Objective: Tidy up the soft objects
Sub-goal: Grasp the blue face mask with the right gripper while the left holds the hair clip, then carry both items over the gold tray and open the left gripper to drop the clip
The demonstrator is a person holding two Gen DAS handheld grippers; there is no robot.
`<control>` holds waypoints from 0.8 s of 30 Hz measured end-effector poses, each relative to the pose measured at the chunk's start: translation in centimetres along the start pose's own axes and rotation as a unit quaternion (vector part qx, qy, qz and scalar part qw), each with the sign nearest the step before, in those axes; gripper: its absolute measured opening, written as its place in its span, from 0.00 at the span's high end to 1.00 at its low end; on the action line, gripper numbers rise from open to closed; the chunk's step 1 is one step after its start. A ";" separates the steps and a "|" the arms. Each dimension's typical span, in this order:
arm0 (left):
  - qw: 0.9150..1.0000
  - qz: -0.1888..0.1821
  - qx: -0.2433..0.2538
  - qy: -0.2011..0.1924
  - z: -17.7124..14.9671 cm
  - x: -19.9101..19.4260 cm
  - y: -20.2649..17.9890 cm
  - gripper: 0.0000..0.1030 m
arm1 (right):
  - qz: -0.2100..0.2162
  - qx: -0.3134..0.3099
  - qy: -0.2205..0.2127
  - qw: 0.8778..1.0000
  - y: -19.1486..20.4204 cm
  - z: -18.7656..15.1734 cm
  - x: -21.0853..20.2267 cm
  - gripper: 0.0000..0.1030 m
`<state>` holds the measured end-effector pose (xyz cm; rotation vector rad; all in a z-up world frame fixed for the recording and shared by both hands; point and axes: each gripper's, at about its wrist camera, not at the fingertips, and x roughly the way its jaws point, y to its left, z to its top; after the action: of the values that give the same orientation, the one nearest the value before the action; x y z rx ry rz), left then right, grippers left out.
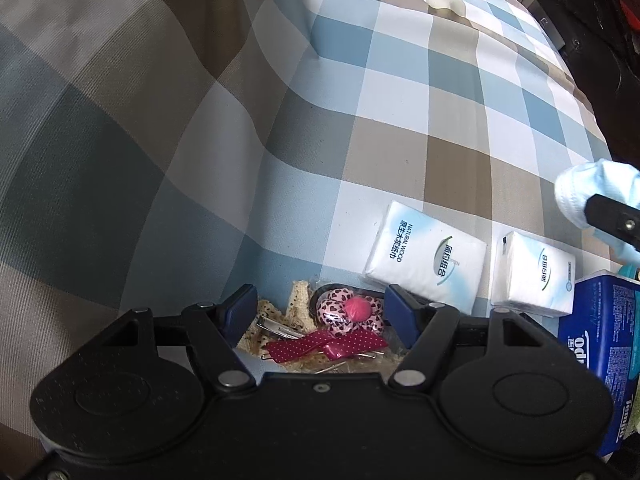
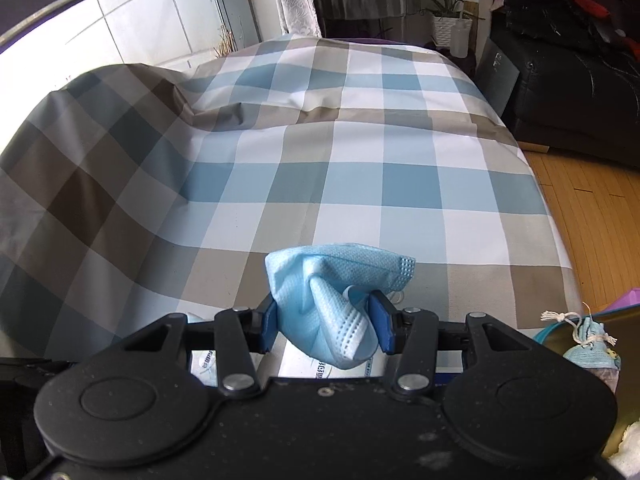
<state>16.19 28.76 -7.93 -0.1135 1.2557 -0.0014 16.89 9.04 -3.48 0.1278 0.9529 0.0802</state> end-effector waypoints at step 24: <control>0.997 0.026 0.071 -0.015 -1.6 2.1 -2.1 0.21 | 0.001 -0.024 -0.032 0.999 -5.1 -6.5 -9.7 0.55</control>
<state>15.46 26.37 -10.26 0.0416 1.2239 -0.0440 6.05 3.25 -0.10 0.0870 0.8854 0.1003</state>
